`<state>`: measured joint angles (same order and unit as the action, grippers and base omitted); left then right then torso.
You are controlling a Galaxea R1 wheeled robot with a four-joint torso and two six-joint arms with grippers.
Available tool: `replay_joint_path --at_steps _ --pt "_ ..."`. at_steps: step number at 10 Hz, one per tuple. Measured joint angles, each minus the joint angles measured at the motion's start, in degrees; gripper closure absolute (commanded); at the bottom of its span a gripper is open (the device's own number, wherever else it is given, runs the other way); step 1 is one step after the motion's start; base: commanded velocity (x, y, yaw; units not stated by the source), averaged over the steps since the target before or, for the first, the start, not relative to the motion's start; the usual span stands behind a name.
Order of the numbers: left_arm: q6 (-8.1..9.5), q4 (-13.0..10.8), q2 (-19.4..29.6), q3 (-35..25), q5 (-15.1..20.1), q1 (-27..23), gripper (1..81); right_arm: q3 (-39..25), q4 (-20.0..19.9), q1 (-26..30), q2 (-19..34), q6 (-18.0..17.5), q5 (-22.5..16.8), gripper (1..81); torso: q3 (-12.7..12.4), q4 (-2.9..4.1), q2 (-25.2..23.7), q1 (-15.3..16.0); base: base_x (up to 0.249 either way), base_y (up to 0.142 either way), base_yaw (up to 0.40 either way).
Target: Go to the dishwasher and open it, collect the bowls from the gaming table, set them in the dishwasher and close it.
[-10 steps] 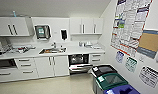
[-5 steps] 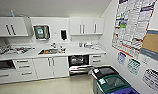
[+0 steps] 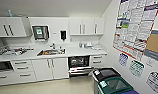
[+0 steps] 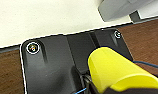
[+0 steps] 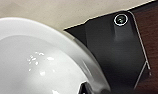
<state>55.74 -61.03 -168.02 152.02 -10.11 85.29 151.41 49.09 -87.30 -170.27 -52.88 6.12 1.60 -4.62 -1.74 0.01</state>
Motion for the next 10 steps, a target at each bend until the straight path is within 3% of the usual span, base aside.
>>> replay_joint_path --at_steps 10 --pt "0.0 0.0 -0.3 0.0 0.0 0.0 81.1 0.1 0.0 -0.1 0.0 0.1 0.0 81.1 0.0 0.0 0.0 0.0 0.093 0.0 0.0"
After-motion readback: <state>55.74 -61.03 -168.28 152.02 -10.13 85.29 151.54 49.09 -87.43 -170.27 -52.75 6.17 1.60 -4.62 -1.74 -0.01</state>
